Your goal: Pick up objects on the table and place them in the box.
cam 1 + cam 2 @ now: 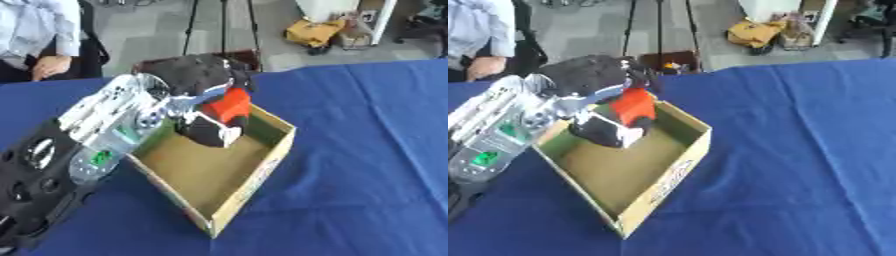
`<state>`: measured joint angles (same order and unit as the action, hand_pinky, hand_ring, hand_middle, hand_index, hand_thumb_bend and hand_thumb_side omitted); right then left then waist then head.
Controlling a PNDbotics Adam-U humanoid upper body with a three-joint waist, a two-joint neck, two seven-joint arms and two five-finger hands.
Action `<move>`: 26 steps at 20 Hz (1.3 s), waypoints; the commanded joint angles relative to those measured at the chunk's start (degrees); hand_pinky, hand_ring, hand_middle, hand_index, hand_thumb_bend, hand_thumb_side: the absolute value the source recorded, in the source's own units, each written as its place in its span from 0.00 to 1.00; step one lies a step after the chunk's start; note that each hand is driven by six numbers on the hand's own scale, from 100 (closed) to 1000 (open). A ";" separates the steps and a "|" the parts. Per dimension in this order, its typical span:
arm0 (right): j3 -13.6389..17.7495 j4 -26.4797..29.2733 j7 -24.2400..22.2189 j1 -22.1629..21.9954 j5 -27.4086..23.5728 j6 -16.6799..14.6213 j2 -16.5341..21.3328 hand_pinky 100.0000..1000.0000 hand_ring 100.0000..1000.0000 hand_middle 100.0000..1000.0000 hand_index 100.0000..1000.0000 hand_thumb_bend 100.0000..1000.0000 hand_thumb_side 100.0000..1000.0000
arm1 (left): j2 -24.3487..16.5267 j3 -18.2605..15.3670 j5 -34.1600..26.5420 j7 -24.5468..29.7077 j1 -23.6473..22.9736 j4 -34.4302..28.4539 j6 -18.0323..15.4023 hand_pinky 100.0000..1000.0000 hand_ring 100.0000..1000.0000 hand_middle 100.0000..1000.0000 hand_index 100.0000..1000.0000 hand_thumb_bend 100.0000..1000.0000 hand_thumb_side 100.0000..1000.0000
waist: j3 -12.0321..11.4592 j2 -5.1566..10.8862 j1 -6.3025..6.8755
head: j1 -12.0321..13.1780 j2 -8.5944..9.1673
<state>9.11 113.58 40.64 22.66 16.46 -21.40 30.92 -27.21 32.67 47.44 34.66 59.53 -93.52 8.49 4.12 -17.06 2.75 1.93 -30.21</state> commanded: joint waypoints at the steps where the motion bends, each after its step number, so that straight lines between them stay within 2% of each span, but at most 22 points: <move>1: 0.41 1.01 0.11 0.52 -0.37 0.05 0.78 0.77 0.70 0.67 0.77 0.00 0.66 | -0.22 0.36 0.76 -0.85 0.28 0.77 -0.87 0.23 0.46 0.79 0.85 0.00 0.31 | 0.13 0.27 0.76 | 0.16 0.57; 11: 0.56 1.01 0.20 0.43 -0.57 0.09 0.36 0.77 0.70 0.67 0.77 0.00 0.66 | 2.14 1.31 4.88 -6.41 -1.61 7.82 -3.68 0.23 0.47 0.79 0.85 0.00 0.31 | 0.70 -0.42 0.65 | 0.62 1.30; 22: 0.72 1.01 0.38 0.39 -0.74 0.16 0.03 0.77 0.70 0.67 0.76 0.00 0.65 | 4.44 1.02 6.79 -11.89 -2.79 16.98 -6.22 0.23 0.47 0.80 0.85 0.00 0.31 | 1.12 -1.13 0.72 | 0.88 1.59; 24: 0.74 1.01 0.42 0.33 -0.77 0.17 0.00 0.77 0.70 0.67 0.76 0.00 0.65 | 4.56 0.90 7.09 -12.43 -2.78 17.53 -6.62 0.24 0.49 0.82 0.86 0.00 0.32 | 1.12 -1.18 0.75 | 0.89 1.53; 26: 0.74 1.01 0.44 0.30 -0.81 0.19 -0.02 0.77 0.70 0.67 0.76 0.00 0.66 | 4.51 0.96 7.73 -12.38 -2.68 17.63 -7.49 0.26 0.55 0.85 0.88 0.02 0.36 | 1.15 -1.18 0.78 | 0.91 1.52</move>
<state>9.19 113.58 40.91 22.62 15.95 -21.17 29.94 -22.25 34.33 54.64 22.60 55.91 -75.57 1.45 5.20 -18.37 2.75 2.74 -29.11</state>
